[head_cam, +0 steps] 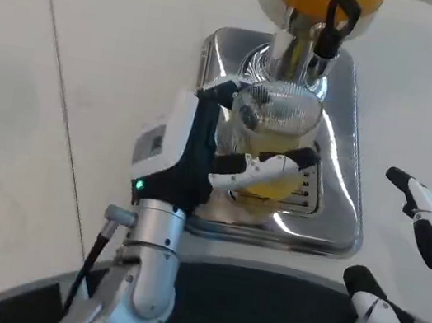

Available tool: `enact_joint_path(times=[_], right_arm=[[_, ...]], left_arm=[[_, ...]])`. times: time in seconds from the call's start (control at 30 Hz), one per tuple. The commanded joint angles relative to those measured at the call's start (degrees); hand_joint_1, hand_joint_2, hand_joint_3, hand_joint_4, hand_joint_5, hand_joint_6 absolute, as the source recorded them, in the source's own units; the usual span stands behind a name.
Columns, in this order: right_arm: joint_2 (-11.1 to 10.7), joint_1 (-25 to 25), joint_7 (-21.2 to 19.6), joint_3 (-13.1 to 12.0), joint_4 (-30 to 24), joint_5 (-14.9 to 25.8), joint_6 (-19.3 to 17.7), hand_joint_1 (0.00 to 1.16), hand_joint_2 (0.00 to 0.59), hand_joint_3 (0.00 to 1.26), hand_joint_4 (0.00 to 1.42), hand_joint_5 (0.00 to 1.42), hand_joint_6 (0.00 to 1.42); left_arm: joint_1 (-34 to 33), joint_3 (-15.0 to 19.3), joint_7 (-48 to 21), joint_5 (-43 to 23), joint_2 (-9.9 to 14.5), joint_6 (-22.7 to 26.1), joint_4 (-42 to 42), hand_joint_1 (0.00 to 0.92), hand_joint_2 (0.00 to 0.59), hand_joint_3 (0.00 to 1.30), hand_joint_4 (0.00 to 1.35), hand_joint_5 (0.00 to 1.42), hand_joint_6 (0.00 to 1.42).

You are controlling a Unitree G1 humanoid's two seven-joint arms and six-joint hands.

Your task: Grasp the cup under the faucet to collect the drink, then remove the cup.

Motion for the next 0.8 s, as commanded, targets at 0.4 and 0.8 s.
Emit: enact_joint_path(times=[0.4, 0.8], right_arm=[[-0.1, -0.18, -0.49, 2.3, 0.17, -0.78, 0.13, 0.3, 0.437, 0.02, 0.0, 0.1, 0.16], [-0.65, -1.03, -0.8, 1.9, 0.97, -1.22, -0.44, 0.3, 0.438, 0.03, 0.0, 0.1, 0.16]], left_arm=[[2.77, 2.24, 0.26, 2.28, 5.66, -1.06, -5.19, 0.77, 0.0, 1.11, 1.06, 1.39, 1.42], [5.81, 6.27, -0.68, 1.85, 11.22, -1.84, -10.23, 0.781, 0.0, 1.11, 1.06, 1.4, 1.42]])
